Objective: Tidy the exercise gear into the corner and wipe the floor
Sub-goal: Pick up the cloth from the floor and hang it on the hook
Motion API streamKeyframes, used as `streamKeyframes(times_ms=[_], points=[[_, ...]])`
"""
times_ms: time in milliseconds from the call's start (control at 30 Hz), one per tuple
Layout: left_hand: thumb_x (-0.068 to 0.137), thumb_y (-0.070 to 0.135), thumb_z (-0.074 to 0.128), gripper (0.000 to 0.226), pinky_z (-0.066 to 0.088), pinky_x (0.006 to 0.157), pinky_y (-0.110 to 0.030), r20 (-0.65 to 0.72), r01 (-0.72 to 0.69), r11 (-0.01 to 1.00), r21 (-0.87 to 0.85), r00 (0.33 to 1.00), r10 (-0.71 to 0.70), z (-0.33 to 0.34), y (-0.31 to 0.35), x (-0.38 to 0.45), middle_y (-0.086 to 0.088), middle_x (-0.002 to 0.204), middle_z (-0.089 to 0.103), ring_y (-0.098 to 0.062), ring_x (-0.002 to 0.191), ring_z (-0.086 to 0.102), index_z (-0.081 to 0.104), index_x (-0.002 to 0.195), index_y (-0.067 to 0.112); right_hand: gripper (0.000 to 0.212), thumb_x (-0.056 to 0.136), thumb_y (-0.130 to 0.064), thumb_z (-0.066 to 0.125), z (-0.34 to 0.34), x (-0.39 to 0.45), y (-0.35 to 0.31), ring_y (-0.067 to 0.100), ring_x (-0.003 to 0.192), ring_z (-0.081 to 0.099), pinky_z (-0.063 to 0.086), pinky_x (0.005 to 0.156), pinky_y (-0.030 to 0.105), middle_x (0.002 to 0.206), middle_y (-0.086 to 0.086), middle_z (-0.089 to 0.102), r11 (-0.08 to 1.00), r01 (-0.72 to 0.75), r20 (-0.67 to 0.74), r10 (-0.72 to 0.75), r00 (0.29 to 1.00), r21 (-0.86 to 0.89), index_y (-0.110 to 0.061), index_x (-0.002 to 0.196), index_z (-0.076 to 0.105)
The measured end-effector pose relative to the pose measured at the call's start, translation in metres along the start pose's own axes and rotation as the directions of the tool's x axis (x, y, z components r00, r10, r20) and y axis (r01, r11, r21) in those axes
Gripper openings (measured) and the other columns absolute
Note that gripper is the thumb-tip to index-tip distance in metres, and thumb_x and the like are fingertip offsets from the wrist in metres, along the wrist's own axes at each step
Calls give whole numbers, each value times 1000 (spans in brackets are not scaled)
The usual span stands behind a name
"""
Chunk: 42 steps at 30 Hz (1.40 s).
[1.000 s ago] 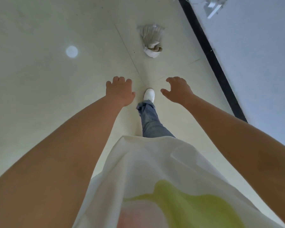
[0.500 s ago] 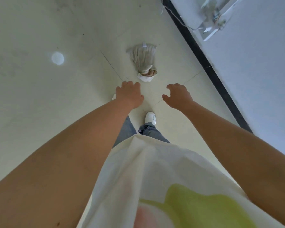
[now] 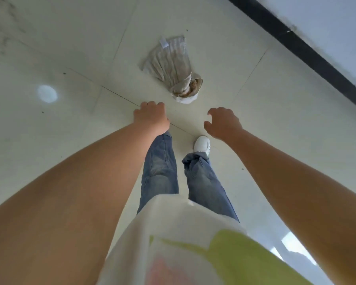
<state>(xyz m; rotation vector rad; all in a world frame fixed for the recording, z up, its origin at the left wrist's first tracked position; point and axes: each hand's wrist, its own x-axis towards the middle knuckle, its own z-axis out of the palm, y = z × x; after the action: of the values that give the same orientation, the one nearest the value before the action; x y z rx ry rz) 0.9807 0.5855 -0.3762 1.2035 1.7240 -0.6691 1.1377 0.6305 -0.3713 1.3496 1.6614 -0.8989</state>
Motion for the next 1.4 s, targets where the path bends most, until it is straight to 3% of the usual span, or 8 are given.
streamKeyframes(times_ms=[333, 500, 667, 767, 900, 1033, 1167, 1400], points=[[97, 14, 39, 30, 40, 95, -38, 67, -123, 972, 201, 991, 112, 81, 8, 187, -14, 126, 48, -30, 122, 42, 48, 123, 2, 33, 91, -13, 46, 96, 190, -5, 26, 124, 41, 38, 99, 36, 127, 10, 49, 996, 53, 44, -50, 998, -69, -5, 123, 52], [95, 12, 43, 32, 39, 96, -39, 63, -178, 932, 316, 984, 166, 126, 15, 266, -14, 131, 43, -31, 125, 39, 51, 123, -1, 42, 90, -5, 44, 136, 267, 12, 26, 138, 26, 31, 108, 39, 145, 8, 34, 996, 66, -63, -70, 996, -57, -5, 132, 46], [96, 18, 45, 39, 27, 109, -43, 102, -246, 885, 395, 969, 223, 155, 15, 318, -4, 157, 13, -24, 145, 13, 51, 130, 2, 43, 84, 4, 45, 153, 319, 17, 28, 126, 37, 26, 108, 40, 130, 9, 49, 997, 62, -226, -70, 972, -43, -9, 125, 51], [95, 18, 46, 40, 27, 109, -42, 87, -219, 882, 418, 976, 201, 163, 8, 332, -6, 152, 26, -25, 142, 20, 49, 131, 2, 39, 84, 5, 42, 158, 331, 22, 27, 121, 40, 22, 109, 41, 117, 9, 57, 994, 46, -256, -69, 964, -95, -12, 113, 61], [95, 16, 46, 31, 36, 100, -38, 36, -247, 881, 403, 966, 255, 157, 7, 327, -13, 132, 48, -29, 125, 41, 55, 118, -2, 34, 86, 4, 39, 161, 326, 28, 27, 118, 41, 20, 109, 40, 110, 7, 62, 994, 86, -277, -100, 956, -64, -11, 104, 64], [86, -8, 48, 16, 44, 82, -36, -44, -287, 886, 365, 945, 324, 135, 11, 292, -19, 100, 59, -32, 98, 54, 61, 96, -5, 29, 88, 1, 41, 156, 289, 34, 28, 115, 43, 28, 102, 37, 106, 9, 61, 993, 114, -235, -115, 965, -16, -8, 110, 57], [89, -10, 46, 23, 45, 74, -37, -153, -291, 913, 285, 927, 343, 104, 16, 241, -20, 101, 62, -34, 99, 56, 54, 108, -1, 30, 90, -4, 40, 130, 234, 41, 29, 115, 43, 32, 98, 35, 112, 11, 59, 989, 141, -215, -127, 968, 53, -7, 117, 53], [98, 7, 42, 28, 43, 85, -35, -197, -390, 881, 270, 873, 447, 13, 39, 132, -13, 113, 63, -29, 113, 51, 62, 117, 7, 31, 97, -18, 37, 46, 118, 51, 27, 117, 45, 35, 97, 33, 115, 10, 62, 961, 224, -213, -187, 959, 163, -10, 118, 57]])
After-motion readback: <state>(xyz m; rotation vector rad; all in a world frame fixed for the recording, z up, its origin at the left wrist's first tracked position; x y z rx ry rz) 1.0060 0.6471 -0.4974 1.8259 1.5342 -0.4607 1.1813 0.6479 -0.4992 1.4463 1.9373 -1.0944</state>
